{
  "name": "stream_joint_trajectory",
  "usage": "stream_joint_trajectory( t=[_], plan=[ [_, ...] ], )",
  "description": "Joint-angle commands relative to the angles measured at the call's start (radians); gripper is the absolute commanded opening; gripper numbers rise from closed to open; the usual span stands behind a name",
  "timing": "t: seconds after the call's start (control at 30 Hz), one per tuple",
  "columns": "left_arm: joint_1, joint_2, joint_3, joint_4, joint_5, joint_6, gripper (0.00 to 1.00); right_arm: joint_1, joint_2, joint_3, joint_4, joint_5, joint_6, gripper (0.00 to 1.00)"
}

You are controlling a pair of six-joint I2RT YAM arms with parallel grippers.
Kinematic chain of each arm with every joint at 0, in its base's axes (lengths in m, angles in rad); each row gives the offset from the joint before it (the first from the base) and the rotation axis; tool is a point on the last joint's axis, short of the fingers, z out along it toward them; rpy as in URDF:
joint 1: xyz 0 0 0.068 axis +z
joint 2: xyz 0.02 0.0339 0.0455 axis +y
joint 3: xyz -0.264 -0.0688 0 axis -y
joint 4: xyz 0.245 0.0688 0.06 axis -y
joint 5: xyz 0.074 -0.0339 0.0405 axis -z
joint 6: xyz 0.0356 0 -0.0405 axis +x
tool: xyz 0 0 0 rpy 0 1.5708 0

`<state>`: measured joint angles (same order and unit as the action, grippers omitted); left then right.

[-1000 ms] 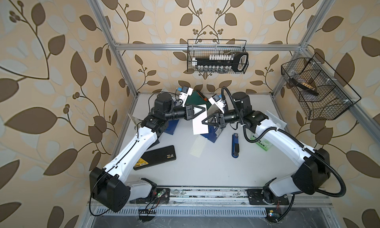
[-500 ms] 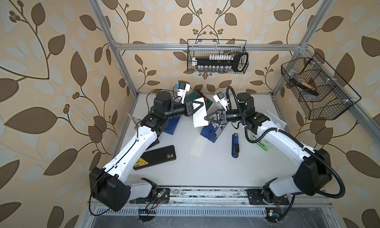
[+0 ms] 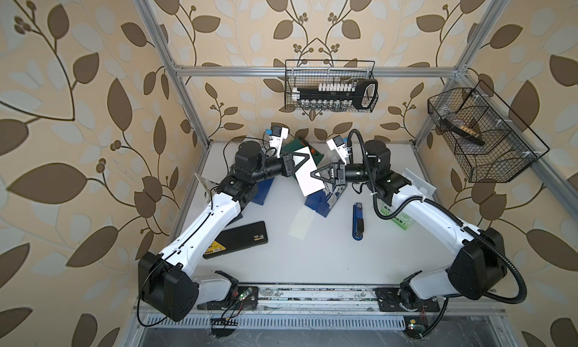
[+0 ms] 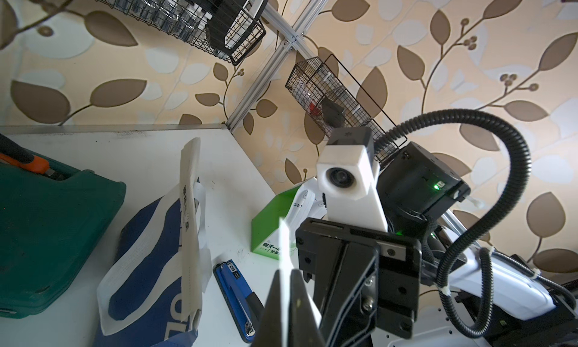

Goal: Staple the receipts to the bags
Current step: Pick up the receipt from the center of the board.

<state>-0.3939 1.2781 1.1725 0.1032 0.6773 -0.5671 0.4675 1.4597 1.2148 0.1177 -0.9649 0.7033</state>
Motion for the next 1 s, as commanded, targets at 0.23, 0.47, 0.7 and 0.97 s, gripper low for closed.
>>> stream_joint_trajectory(
  t=[0.23, 0.47, 0.7, 0.97],
  plan=[
    [-0.012, -0.004, 0.029, -0.115, -0.101, 0.106, 0.52, -0.158, -0.098, -0.012, -0.209, 0.075, -0.185, 0.00],
    [-0.074, 0.154, 0.132, -0.209, -0.219, 0.270, 0.55, -0.185, -0.080, 0.024, -0.549, 0.151, -0.494, 0.00],
    [-0.135, 0.341, 0.277, -0.308, -0.265, 0.382, 0.55, -0.226, -0.035, 0.053, -0.603, 0.377, -0.470, 0.00],
    [-0.159, 0.391, 0.304, -0.349, -0.332, 0.404, 0.52, -0.285, -0.074, -0.018, -0.522, 0.438, -0.392, 0.00]
  ],
)
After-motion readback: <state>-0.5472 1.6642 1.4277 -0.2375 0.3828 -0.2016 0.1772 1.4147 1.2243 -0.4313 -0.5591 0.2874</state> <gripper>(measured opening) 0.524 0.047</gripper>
